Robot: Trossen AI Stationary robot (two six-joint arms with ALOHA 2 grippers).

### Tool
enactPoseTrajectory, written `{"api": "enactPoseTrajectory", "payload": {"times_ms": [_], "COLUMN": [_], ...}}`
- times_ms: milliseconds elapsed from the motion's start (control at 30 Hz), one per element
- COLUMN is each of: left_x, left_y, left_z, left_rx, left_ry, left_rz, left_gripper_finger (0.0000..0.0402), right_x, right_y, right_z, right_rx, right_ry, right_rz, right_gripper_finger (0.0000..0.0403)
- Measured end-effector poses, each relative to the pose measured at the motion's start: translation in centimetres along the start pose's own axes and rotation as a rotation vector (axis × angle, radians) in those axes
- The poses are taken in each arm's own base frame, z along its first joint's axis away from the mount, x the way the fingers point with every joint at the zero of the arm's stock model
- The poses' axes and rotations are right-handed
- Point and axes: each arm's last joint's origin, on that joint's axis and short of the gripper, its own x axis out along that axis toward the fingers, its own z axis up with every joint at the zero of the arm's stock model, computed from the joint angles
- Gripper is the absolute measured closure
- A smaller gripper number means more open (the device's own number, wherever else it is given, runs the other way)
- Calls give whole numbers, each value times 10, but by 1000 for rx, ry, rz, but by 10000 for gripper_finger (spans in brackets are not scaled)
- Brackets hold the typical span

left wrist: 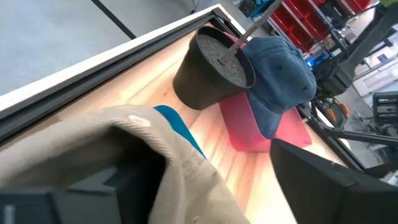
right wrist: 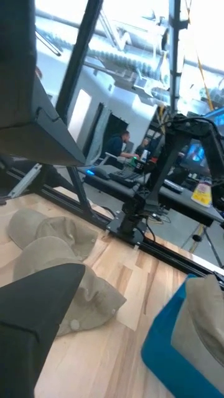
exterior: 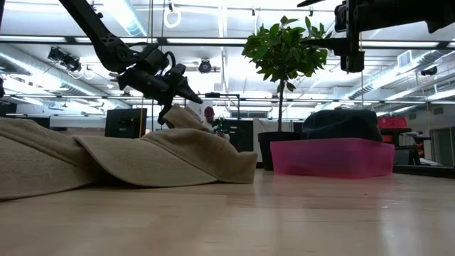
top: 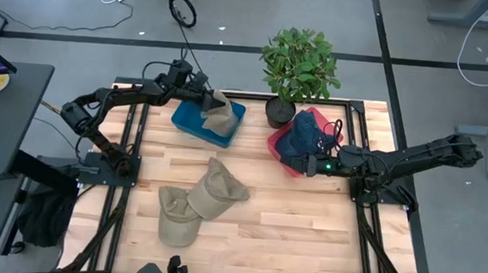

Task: Pick & Place hat
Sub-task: Put the bottom right brown cap into the blue bin

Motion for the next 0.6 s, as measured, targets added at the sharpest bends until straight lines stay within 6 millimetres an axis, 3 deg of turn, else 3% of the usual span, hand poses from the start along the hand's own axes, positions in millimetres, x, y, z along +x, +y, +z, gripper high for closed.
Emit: {"api": "enactPoseTrajectory", "payload": {"times_ms": [133,333,600], "left_x": [0,-3,-11], "left_y": [1,1,-33], "left_z": [0,-3,21], "left_rx": [-23,-148,-8], "left_ry": [-4,32,237], "left_rz": [23,124,354], "left_gripper_finger": [69,73,95], "right_x": [0,0,0], "right_y": [0,0,-2], "right_z": [-1,-1,-2], "right_rx": [-1,-4,-19], "right_ry": [20,35,50], "right_rz": [8,15,-2], "right_gripper_finger": [131,131,131]}}
